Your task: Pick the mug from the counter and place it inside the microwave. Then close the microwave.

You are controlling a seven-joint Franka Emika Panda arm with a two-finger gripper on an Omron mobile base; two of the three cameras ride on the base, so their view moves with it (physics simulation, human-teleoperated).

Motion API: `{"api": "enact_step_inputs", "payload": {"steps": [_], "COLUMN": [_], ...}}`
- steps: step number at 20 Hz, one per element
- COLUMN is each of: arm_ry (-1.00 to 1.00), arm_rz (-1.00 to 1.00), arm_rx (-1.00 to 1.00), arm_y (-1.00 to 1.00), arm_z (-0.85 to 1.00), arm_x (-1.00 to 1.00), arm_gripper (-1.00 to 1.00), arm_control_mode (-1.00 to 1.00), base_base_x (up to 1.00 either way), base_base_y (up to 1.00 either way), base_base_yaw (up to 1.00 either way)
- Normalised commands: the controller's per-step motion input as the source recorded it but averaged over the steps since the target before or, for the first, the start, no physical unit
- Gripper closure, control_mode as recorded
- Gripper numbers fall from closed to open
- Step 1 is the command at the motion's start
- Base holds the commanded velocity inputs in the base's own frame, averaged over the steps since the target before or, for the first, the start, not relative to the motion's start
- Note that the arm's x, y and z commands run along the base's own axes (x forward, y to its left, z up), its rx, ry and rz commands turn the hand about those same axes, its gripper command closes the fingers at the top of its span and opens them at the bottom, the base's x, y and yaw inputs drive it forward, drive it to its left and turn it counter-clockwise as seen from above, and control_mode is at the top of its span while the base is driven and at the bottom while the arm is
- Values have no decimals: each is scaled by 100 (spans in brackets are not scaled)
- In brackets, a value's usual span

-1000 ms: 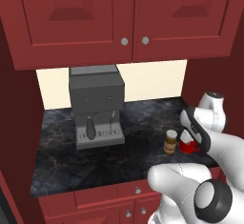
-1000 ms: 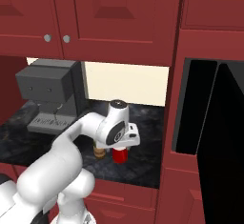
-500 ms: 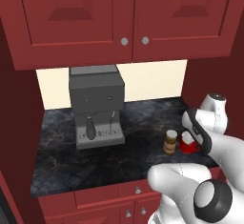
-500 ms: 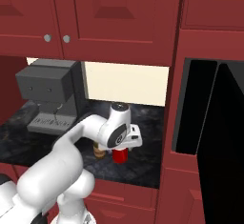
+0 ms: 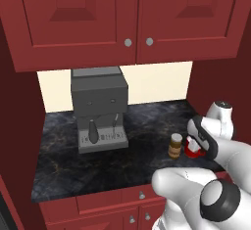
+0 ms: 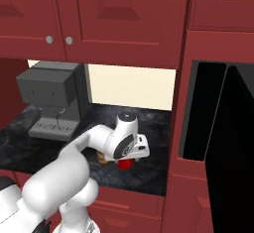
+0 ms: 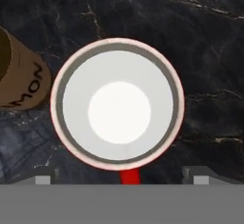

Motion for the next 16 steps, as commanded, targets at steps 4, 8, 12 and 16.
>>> {"api": "enact_step_inputs", "payload": {"steps": [4, 8, 12, 16], "arm_ry": [0, 0, 0, 0], "arm_rz": [0, 0, 0, 0], "arm_rx": [0, 0, 0, 0], "arm_y": [-8, -13, -4, 0], "arm_z": [-20, -3, 0, 0], "arm_x": [0, 13, 18, -3], "arm_gripper": [-100, -100, -100, -100], "arm_control_mode": [-100, -100, -100, -100], "base_base_x": [0, 0, 0, 0], "base_base_y": [0, 0, 0, 0], "base_base_yaw": [0, 0, 0, 0]}}
